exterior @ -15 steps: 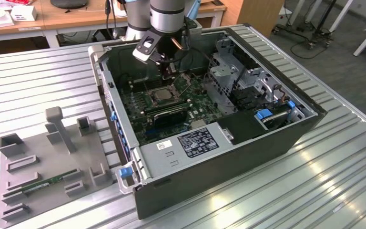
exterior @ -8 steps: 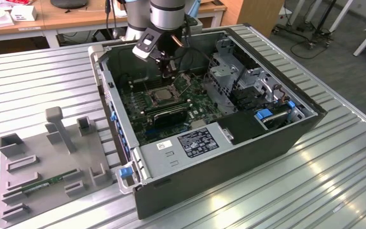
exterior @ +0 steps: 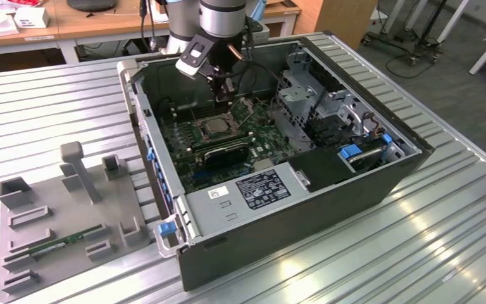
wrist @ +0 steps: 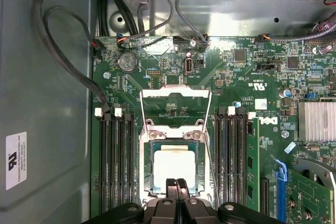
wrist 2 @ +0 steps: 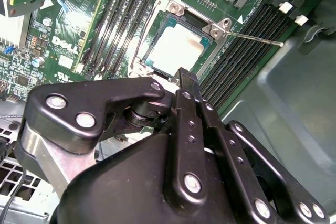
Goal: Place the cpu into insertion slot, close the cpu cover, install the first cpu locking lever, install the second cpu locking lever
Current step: 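Close the cpu cover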
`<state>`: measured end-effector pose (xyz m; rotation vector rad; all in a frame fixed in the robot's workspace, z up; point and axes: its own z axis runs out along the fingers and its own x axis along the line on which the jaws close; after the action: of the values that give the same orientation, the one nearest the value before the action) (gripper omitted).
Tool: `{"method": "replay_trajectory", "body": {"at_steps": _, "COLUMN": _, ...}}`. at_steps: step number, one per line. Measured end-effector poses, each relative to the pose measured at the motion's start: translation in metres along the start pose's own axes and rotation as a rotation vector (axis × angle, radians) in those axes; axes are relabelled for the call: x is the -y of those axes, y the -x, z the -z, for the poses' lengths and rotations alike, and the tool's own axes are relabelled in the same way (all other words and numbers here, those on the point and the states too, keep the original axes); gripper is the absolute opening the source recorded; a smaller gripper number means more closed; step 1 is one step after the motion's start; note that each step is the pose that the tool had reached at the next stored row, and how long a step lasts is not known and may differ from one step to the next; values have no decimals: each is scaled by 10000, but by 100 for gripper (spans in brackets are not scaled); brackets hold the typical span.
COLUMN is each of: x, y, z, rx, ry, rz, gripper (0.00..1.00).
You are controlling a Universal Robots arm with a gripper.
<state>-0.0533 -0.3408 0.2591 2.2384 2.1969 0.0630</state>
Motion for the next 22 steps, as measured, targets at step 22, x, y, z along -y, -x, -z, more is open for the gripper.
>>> {"method": "replay_trajectory", "body": {"at_steps": 22, "x": -26, "y": -1, "z": 32, "rx": 1, "ry": -1, "rz": 1, "gripper": 11}}
